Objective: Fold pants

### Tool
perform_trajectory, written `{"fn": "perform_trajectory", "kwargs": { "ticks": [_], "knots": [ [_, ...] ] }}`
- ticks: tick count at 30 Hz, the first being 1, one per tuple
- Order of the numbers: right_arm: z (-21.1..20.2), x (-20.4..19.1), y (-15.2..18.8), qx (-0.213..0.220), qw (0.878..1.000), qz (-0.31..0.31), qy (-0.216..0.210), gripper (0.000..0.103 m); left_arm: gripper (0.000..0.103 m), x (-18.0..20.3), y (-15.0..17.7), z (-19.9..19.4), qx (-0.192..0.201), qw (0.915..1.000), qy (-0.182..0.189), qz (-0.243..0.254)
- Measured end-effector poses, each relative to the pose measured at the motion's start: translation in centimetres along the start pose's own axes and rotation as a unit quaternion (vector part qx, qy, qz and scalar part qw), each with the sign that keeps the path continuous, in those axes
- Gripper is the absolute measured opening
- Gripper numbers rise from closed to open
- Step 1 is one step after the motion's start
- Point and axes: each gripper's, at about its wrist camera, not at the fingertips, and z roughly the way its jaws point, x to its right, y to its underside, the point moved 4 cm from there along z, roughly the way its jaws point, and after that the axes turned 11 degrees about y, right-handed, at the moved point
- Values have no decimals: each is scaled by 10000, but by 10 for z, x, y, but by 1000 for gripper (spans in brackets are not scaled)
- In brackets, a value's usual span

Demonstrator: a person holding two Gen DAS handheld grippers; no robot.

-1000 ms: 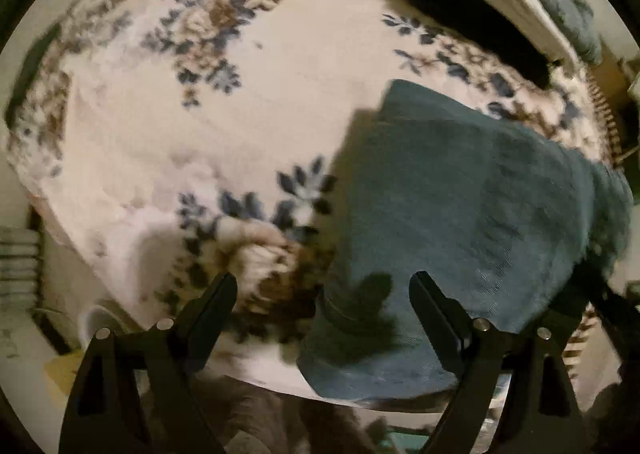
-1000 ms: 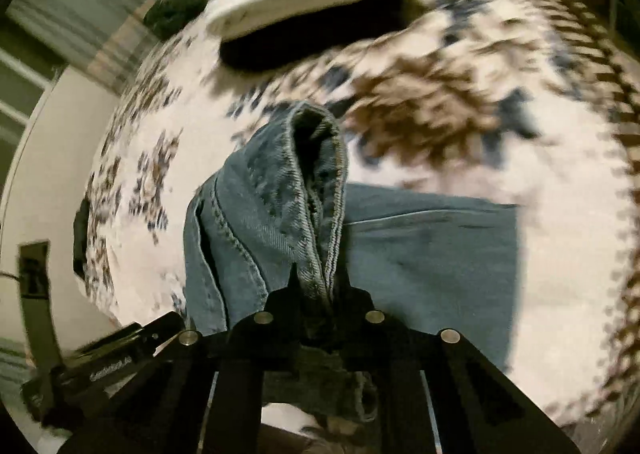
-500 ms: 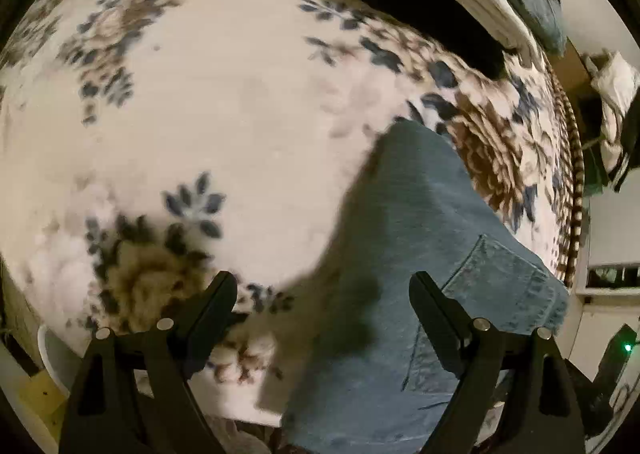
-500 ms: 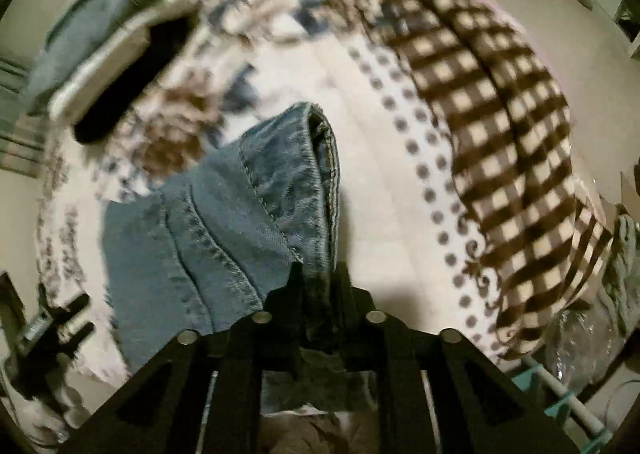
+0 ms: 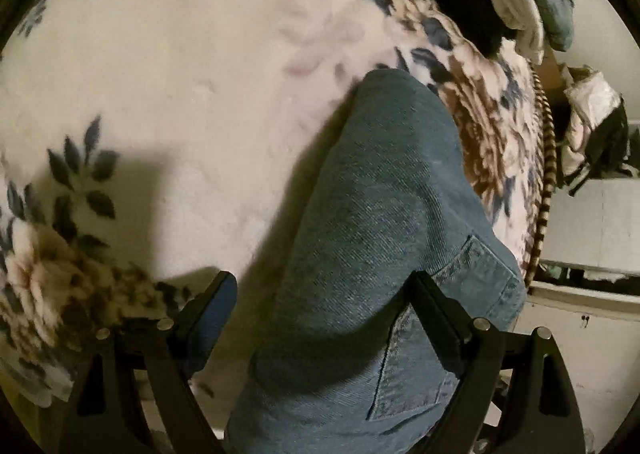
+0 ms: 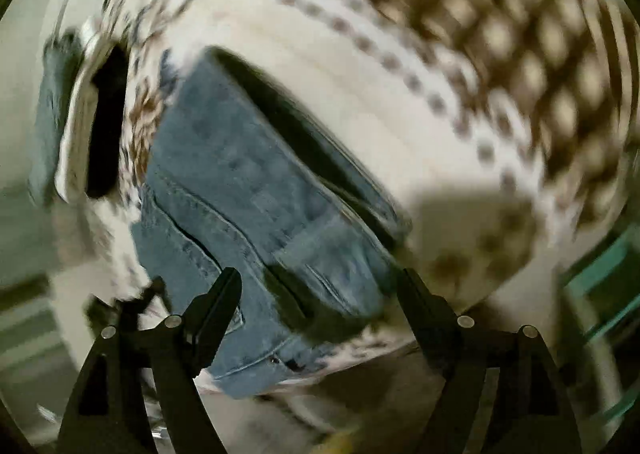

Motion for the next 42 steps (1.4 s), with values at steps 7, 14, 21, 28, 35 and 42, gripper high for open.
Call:
{"fn": "perform_trajectory", "kwargs": {
  "ticks": [7,14,21,28,35,42],
  "knots": [
    [52,7,18,-488,9931,-162,-1050,87,89,7,25,5,-569,9963,540,340],
    [69,-28,21,-285,9858,-1066,-1263,101,92,-4,37,20,-811,9944,570,355],
    [47,-54,18,166,9872,-1327,-871,51,75,1,47,16,-612,9949,498,635],
    [48,-63,1,-199,9830,-1642,-801,67,77,-11,46,28,-533,9967,560,252],
    [74,-53,3,-373,9843,-1153,-1282,57,45,1,50,18,-271,9971,569,427],
    [31,-74,28,116,9866,-1361,-897,35,30,43,52,-20,-73,9947,301,982]
  ]
}}
